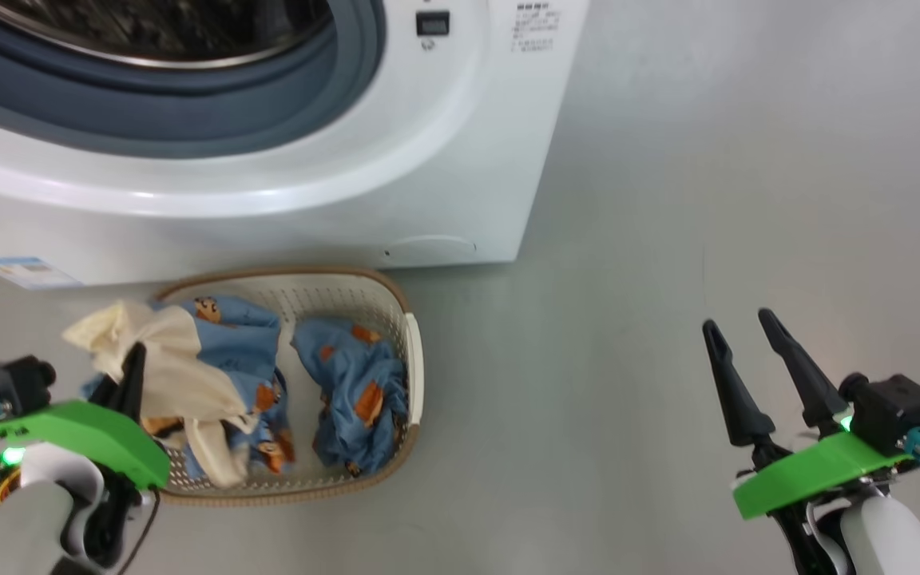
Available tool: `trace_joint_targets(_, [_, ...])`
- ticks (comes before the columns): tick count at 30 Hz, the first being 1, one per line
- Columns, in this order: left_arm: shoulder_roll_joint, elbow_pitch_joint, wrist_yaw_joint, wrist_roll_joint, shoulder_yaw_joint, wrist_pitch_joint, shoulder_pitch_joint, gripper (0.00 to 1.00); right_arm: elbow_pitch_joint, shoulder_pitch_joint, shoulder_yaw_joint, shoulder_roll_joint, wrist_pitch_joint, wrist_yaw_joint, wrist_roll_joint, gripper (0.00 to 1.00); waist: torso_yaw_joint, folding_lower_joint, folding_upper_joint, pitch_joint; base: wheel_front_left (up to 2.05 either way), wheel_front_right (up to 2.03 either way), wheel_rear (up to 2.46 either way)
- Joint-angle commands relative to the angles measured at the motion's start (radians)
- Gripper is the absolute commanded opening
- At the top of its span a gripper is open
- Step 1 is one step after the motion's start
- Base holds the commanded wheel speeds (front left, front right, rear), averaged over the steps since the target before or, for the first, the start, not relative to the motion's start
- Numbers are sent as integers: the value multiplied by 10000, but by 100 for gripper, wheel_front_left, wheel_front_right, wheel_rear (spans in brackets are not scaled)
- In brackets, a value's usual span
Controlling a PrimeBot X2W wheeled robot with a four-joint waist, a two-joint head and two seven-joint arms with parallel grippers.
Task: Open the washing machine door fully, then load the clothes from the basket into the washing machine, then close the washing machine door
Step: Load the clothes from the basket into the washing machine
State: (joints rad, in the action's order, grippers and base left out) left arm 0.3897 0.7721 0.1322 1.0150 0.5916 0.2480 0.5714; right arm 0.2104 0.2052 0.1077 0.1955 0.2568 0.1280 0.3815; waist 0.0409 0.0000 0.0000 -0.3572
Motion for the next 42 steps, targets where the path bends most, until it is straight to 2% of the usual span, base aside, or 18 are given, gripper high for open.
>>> trace_joint_targets(1, [364,-378,-15,-324,-617,136,-258,0,-168,-298,114,171,49,27,99,100,-151,0,0,532,0,0,0])
trace_joint_targets(17, [-162,-2987,-15,-2907,-3463,137,-2691,0,-189,-1429,-263,364,49,27,247,100,-226,0,0,1844,0,0,0])
trace_joint_targets(25, [-651,-4565,-15,-4002,-4971,137,-4355,0,-299,-2022,-543,412,49,27,288,100,-125,0,0,2262,0,0,0])
trace_joint_targets(35, [-1311,-6315,-15,-4769,-6024,137,-5835,0,-460,-2533,-948,495,49,27,278,100,-55,0,0,2434,0,0,0])
trace_joint_targets(42, [-1597,-6915,-15,-4951,-6269,137,-6206,0,-505,-2510,-1008,472,49,27,253,100,-35,0,0,2338,0,0,0])
